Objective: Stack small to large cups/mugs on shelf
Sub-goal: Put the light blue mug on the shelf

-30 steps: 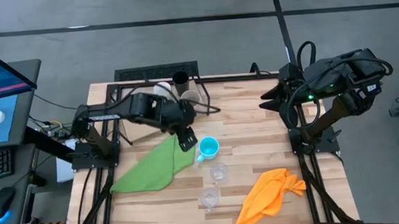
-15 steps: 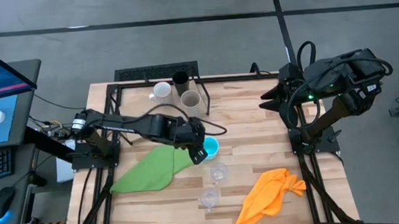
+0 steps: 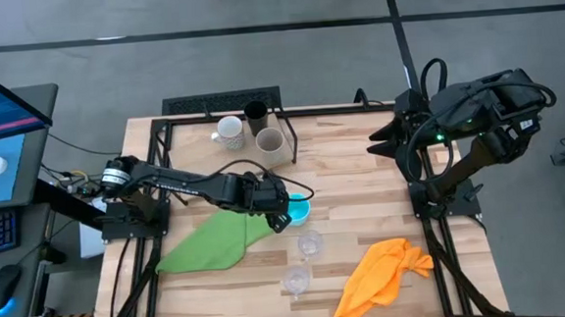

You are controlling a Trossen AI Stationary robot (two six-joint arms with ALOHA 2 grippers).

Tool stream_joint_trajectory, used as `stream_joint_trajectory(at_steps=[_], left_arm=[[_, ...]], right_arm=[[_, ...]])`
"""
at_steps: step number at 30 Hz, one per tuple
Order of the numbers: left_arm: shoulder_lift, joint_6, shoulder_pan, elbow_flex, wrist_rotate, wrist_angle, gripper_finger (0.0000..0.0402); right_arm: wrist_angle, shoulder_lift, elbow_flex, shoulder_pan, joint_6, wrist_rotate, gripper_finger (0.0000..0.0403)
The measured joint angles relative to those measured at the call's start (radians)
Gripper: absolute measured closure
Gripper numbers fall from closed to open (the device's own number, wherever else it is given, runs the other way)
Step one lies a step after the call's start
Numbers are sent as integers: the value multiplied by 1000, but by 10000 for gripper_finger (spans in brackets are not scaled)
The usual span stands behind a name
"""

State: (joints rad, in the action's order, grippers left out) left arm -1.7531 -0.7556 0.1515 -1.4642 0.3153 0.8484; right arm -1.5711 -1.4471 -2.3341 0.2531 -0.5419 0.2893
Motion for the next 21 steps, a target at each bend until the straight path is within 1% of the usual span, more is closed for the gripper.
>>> stream_joint_trajectory(at_steps=[3, 10, 13, 18, 21], left_arm=[[0, -27, 0, 25, 36, -4, 226], [0, -75, 2, 77, 60, -30, 226], [0, -96, 4, 83, 71, -74, 226], [0, -99, 3, 113, 57, -220, 226], [1, -135, 3, 128, 75, -238, 226]], right_arm=[[0, -5, 0, 0, 0, 0, 227], [0, -26, 0, 0, 3, -3, 227], [0, -34, 1, 0, 9, -4, 227], [0, -40, 0, 0, 10, -16, 227], [1, -39, 0, 0, 10, -30, 227]])
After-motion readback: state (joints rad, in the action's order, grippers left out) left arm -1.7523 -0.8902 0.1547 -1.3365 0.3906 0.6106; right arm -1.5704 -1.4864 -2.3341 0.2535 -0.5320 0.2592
